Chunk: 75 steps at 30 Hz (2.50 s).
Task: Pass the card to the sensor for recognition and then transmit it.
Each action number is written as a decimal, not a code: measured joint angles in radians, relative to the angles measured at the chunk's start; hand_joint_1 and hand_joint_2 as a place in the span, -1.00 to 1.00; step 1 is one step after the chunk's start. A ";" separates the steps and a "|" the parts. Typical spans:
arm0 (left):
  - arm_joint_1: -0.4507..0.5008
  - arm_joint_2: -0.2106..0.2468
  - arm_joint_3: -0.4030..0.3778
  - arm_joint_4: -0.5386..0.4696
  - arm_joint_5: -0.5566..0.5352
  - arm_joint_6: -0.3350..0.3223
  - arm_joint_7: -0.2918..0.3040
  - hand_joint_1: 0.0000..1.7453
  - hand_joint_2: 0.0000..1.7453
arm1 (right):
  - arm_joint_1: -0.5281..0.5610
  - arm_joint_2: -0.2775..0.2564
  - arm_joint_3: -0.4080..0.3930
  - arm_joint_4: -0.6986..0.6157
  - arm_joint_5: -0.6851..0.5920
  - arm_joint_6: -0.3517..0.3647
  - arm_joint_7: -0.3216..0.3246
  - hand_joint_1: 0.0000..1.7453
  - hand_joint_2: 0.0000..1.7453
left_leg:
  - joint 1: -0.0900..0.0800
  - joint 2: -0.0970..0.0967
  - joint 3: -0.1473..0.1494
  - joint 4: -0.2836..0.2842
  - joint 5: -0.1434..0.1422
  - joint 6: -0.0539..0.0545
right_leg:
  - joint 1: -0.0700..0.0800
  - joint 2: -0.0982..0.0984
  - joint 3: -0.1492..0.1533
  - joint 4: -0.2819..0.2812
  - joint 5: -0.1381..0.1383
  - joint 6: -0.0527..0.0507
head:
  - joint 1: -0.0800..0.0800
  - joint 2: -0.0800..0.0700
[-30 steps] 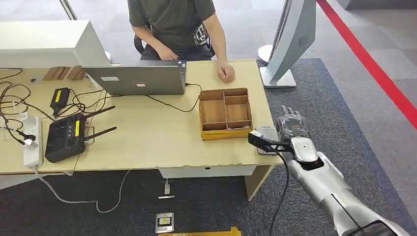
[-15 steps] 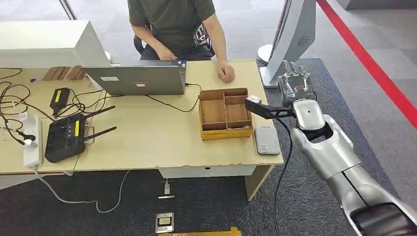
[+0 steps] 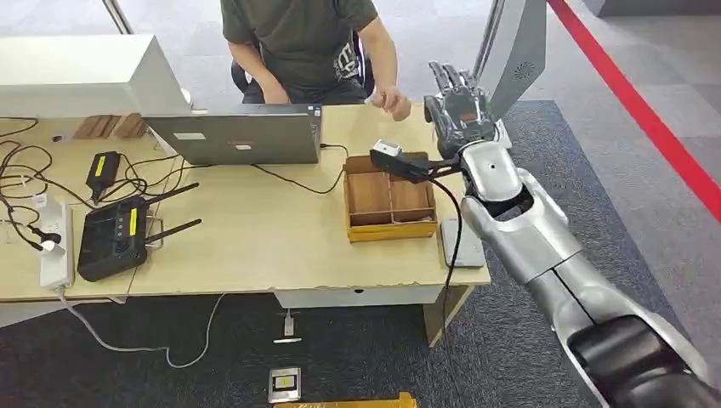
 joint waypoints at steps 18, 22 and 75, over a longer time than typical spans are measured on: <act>0.003 -0.002 0.000 0.000 0.020 0.026 0.009 -1.00 -1.00 | -0.033 0.132 0.081 0.183 -0.013 -0.063 -0.008 1.00 1.00 | 0.001 0.000 0.000 0.000 0.000 0.000 | 0.000 0.000 0.000 0.000 0.000 0.000 | 0.000 0.000; 0.004 -0.002 0.000 0.000 0.021 0.023 0.007 -1.00 -1.00 | -0.023 0.140 0.091 0.197 -0.011 -0.084 0.000 1.00 1.00 | 0.001 0.000 0.000 0.000 0.000 0.000 | 0.000 0.000 0.000 0.000 0.000 0.000 | 0.000 0.000; 0.009 0.001 0.000 0.000 0.011 0.027 -0.011 -1.00 -1.00 | 0.572 -0.185 -0.111 -0.397 -0.364 -0.359 0.013 -1.00 1.00 | 0.001 0.003 0.001 0.000 -0.003 0.001 | 0.001 0.001 0.002 -0.003 -0.001 0.000 | 0.001 0.000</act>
